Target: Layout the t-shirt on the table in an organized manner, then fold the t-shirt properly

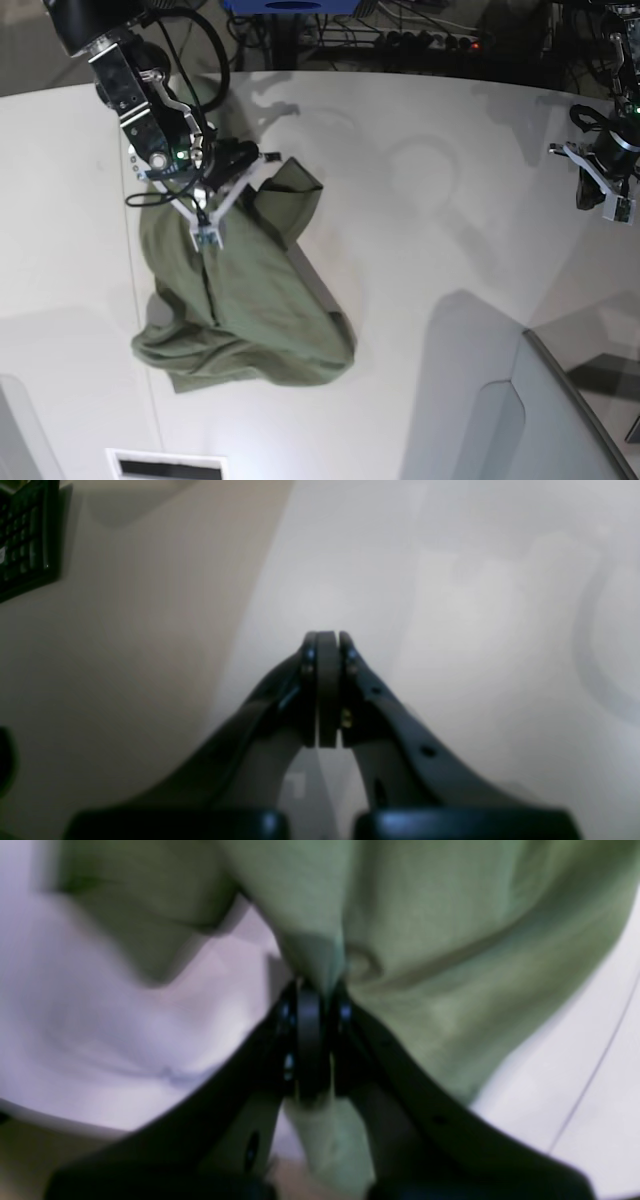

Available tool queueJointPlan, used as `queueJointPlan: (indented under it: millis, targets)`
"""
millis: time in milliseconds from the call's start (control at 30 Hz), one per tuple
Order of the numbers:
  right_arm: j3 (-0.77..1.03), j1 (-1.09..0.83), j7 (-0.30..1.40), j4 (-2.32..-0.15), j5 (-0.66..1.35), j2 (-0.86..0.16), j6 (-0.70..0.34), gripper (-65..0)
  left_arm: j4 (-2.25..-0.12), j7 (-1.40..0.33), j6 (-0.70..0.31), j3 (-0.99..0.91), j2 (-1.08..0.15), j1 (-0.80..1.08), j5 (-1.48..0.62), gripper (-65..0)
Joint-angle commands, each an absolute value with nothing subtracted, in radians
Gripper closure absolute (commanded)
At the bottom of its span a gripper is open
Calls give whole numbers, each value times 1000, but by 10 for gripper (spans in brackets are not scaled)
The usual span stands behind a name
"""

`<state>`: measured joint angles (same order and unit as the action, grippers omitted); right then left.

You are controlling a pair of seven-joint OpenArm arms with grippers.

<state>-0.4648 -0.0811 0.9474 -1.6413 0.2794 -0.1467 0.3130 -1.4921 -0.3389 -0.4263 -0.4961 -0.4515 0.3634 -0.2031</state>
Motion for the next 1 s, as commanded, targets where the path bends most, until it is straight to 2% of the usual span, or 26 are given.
queueJointPlan:
  millis: [0, 167, 400, 600, 733, 767, 800, 900, 967]
  targets:
    - [-467, -65, 952, -1710, 272, -131, 309, 0, -1506, -320, -421, -506, -472, 357, -209, 0]
    - [-588, -74, 1046, -1902, 272, -108, 308, 0, -1512, -318, -421, -437, -473, 351, -209, 0]
    - [-819, 5, 1043, -1913, 272, -18, 308, 0, -1506, -323, -421, -380, -469, 314, -209, 0]
    - [-920, 127, 993, -1710, 274, 114, 295, 0, -1535, -325, -421, -392, -473, 288, -209, 0]
    - [-917, 147, 831, -1555, 291, 134, 191, -11, -1584, -326, -421, -392, -475, 288, -211, 0]
    - [-917, 154, 802, -1521, 314, 137, 177, -30, -1587, -326, -421, -392, -475, 288, -211, 0]
    - [-917, 168, 785, -1488, 351, 139, 176, -78, -1587, -326, -421, -392, -476, 288, -211, 0]
    - [-917, 225, 777, -1448, 499, 136, 176, -311, -1586, -326, -421, -394, -476, 283, -211, 0]
    - [-917, 252, 782, -1474, 562, 127, 176, -429, -1584, -326, -421, -394, -476, 282, -211, 0]
